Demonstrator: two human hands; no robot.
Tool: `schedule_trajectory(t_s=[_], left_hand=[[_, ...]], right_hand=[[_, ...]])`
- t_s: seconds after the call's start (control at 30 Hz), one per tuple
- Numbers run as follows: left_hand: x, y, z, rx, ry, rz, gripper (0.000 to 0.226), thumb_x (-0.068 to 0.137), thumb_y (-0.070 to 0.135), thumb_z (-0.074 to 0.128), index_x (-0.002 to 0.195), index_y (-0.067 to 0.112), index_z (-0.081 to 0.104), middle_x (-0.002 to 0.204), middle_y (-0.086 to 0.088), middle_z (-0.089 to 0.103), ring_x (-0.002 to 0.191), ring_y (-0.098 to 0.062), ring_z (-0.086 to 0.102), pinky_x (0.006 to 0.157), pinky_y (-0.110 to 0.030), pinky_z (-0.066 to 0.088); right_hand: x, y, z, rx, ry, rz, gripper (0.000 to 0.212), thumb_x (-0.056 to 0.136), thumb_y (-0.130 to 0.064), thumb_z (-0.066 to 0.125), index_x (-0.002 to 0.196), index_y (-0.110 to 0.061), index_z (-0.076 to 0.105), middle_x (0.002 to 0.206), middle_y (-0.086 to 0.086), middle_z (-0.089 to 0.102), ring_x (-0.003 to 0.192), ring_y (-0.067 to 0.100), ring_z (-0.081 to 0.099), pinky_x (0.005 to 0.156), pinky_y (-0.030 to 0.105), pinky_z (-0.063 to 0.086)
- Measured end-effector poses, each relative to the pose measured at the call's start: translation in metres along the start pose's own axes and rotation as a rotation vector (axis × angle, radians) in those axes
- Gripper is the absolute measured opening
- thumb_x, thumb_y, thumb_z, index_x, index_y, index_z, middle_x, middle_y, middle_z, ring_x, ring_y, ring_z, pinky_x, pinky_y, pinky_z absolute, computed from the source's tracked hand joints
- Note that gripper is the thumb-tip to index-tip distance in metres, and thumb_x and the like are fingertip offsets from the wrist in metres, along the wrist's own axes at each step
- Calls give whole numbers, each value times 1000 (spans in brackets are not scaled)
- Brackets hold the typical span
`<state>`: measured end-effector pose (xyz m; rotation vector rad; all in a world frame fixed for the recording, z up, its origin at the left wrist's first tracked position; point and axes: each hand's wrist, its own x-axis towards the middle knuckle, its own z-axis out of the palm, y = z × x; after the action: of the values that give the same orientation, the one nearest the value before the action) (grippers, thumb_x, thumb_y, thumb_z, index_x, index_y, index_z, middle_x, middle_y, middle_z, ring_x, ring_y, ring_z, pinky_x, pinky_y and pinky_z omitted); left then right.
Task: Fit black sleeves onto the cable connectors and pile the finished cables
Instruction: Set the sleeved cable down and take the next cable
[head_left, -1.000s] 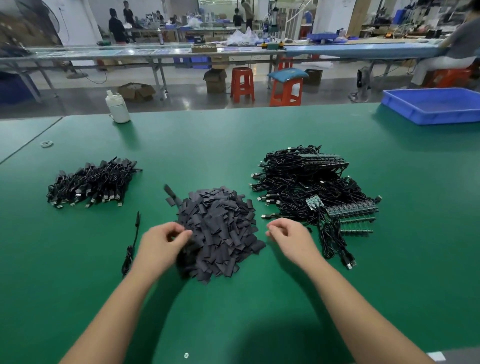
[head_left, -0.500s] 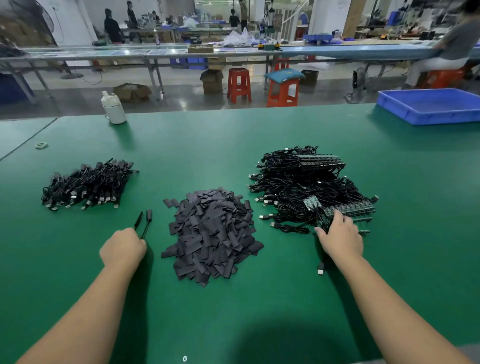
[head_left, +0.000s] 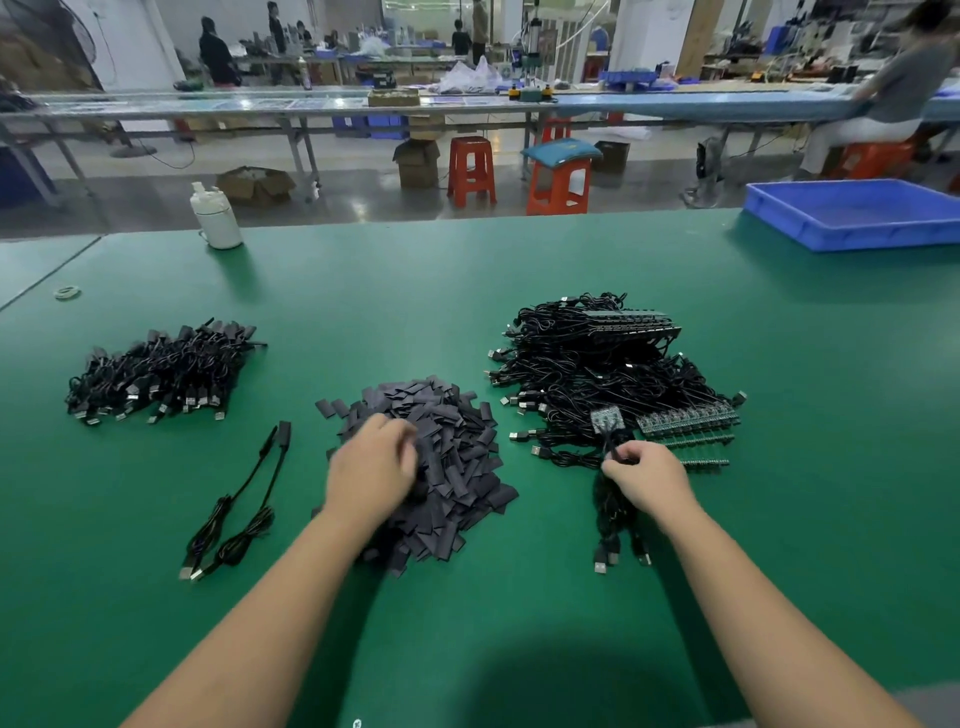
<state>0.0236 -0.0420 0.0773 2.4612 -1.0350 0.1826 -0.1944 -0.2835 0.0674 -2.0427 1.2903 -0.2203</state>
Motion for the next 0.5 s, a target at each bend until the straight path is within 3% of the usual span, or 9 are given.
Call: schedule_trajectory(t_s=[0.13,0.2,0.27,0.4,0.47,0.5], left_hand=[[-12,63,22,-418,-339,1,23,96,37,56,115,30,68,108,17,69,83,2,62,74,-9,43],[-15,87,33,-576,-433,-76,36,97,39,57,128,22,62,121,11,65,103,-2,60,89,-14,39],[-15,103,38,-784,-430,-207,39,96,37,60,129,17,61,119,7,66,107,-9,60,94,-22,43],[-11,116,33,-1135,-325,-321,12,95,14,63,88,7,68,77,-4,69,71,-16,63,73,-32,52],[-10,117,28,-1173,-324,-303,15,95,7,62,81,7,66,71,-8,66,66,-18,61,67,-30,53],[-9,118,25,-1170,-330,-290,15,95,7,62,81,7,66,71,-8,67,65,-17,62,64,-27,54]], right_hand=[[-26,-13,10,105,-76,-240,5,89,-26,69,84,-28,68,80,-5,63,71,13,56,66,28,44],[-36,-19,13,62,-108,-364,9,87,-25,72,86,-33,68,89,-4,59,81,14,58,74,28,44],[-45,-25,14,35,-152,-448,14,86,-25,72,85,-37,66,88,-5,54,80,14,56,71,25,40],[-52,-29,9,68,-189,-502,15,87,-33,72,84,-46,65,86,-6,52,76,9,53,66,21,37],[-51,-31,4,104,-167,-481,6,89,-41,69,94,-39,70,93,-4,57,82,10,57,72,25,44],[-50,-32,2,131,-139,-463,15,90,-43,67,102,-34,70,99,-5,59,89,9,59,78,26,46]])
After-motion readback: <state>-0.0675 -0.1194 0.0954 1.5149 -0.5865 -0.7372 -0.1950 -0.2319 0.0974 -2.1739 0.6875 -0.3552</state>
